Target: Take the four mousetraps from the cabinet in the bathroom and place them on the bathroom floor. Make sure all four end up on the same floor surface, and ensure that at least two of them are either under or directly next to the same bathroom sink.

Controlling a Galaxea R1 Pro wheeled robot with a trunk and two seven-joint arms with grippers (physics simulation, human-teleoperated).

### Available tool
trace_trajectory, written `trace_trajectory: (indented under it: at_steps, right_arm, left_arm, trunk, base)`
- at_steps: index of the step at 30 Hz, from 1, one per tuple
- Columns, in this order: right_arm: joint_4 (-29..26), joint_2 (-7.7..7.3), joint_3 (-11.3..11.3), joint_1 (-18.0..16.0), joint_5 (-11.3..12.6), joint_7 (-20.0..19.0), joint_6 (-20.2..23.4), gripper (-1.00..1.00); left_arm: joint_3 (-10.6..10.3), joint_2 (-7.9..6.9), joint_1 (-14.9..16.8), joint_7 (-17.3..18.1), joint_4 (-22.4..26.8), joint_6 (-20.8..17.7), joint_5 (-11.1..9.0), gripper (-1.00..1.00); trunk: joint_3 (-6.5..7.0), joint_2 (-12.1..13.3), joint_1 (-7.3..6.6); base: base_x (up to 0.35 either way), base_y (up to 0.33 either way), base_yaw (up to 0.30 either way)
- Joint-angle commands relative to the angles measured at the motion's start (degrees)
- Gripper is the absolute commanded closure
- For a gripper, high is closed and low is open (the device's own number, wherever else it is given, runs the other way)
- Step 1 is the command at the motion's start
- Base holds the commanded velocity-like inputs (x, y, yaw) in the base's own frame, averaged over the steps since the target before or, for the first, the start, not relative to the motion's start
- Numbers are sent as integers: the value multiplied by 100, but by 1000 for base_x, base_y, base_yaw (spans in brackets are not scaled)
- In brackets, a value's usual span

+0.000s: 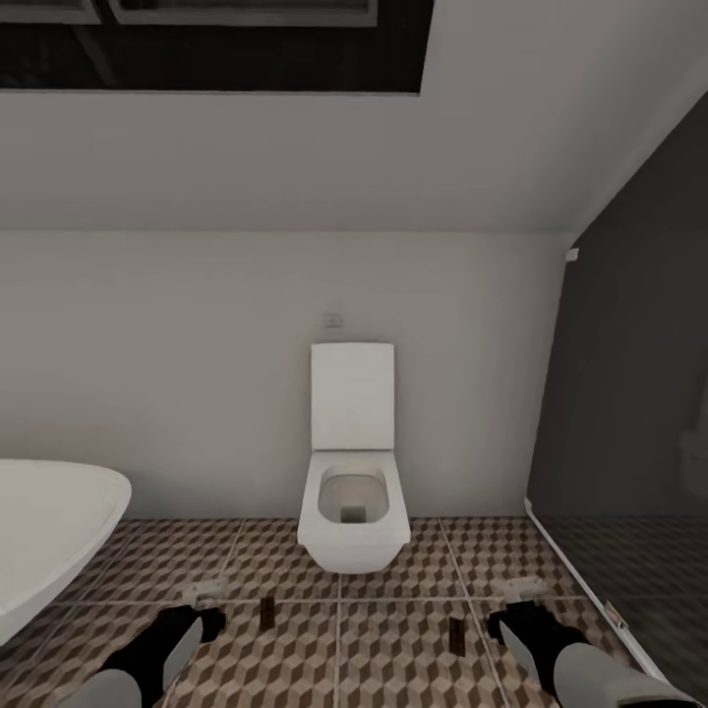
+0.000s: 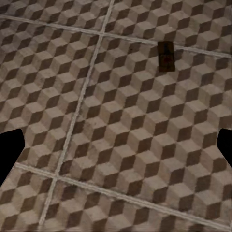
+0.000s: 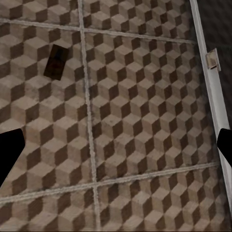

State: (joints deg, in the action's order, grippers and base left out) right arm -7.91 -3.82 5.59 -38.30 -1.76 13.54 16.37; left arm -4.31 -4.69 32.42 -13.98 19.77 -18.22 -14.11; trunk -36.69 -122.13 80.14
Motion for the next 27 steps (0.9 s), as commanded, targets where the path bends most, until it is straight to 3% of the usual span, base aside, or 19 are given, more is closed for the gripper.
trace_trajectory:
  at_steps: [1,7,10,13,19,20,27]
  right_arm:
    - [127,-4,48,-2,-19,9,-49,-100]
    - [795,-5,52,52,-33,4,-715,-100]
    - [903,-7,55,357,-59,1,-905,-100]
    - [939,-7,55,673,-77,1,-1029,-100]
    - [970,-1,63,1407,-83,0,-1575,-100]
    - [972,1,64,1639,-81,0,-1773,-100]
    - [976,41,65,2367,-79,-15,-2409,-100]
  left_arm:
    - [-48,-2,2,-38,-133,71,-91,-100]
    - [-51,32,2,-26,-1185,696,-241,-100]
    - [-52,51,-12,-21,-1640,934,-276,-100]
    - [-52,58,-119,-17,-1796,1039,-290,-100]
    - [-50,62,-664,39,-1922,1137,-294,-100]
    - [-51,76,-802,72,-1934,1161,-294,-100]
    - [-52,211,-1381,225,-1955,1589,-288,-100]
  trunk:
    - [12,38,-24]
    - [120,279,-156]
    - [174,399,-221]
    - [228,520,-287]
    - [335,760,-419]
    - [353,800,-441]
    - [479,1081,-595]
  base:
    - [0,0,0]
    - [0,0,0]
    - [0,0,0]
    - [0,0,0]
    - [0,0,0]
    - [0,0,0]
    - [0,0,0]
